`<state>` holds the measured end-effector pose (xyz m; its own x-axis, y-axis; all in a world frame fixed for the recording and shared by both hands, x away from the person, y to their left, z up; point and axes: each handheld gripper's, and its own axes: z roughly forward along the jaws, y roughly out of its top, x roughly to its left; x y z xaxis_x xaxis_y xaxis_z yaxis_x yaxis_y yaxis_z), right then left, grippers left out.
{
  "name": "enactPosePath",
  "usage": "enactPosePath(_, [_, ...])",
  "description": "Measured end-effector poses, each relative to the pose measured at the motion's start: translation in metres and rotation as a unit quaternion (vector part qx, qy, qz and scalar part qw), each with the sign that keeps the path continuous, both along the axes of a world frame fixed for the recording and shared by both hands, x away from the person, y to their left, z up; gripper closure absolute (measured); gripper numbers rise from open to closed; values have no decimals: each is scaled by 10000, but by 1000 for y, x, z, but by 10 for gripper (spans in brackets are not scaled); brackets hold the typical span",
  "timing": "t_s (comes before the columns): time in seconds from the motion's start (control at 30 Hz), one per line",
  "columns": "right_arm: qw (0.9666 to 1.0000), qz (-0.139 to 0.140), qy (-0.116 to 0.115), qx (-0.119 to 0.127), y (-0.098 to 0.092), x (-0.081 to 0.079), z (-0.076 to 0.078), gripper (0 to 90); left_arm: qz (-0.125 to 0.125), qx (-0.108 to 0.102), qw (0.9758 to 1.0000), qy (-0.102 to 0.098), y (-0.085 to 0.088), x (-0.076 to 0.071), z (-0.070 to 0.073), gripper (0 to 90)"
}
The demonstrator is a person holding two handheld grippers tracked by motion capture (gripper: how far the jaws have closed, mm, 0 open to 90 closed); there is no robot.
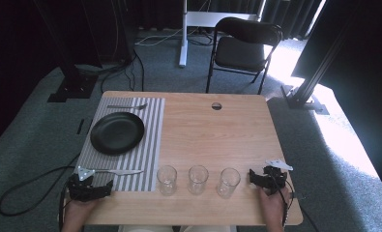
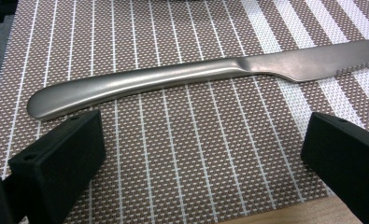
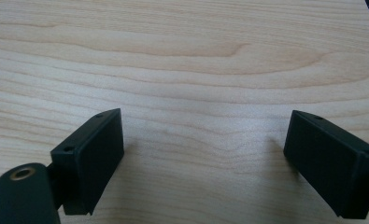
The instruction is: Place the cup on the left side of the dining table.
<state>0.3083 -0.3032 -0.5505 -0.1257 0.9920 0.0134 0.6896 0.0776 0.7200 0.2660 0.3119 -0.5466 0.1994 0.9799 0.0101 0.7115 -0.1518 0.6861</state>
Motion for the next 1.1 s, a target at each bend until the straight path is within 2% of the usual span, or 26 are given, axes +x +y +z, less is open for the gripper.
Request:
enactPosePath(0.13, [10000,-15,3,-1,0,0,0,115,1,18,10000,56,0,1,1,3])
enactPosePath(0.4, [10000,-19,2,2,0,0,0,115,-157,-6,9999,-19,2,-1,0,9])
enactPosePath(0.6, [10000,-22,1,-2,0,0,0,115,-185,30,9998,51,3,0,1,13])
enactPosePath(0.67, [10000,-30,0,-1,0,0,0,115,-296,-68,9995,4,3,-1,3,26])
enactPosePath(0.77, [10000,-30,2,-5,0,0,0,115,-298,-69,9995,-12,3,-2,3,26])
enactPosePath(0.93, [10000,-30,0,0,0,0,0,115,-281,-184,9994,61,5,-2,4,26])
enactPosePath(1.1, [10000,-30,-1,-1,0,0,0,115,-477,-255,9985,-102,5,-7,6,26])
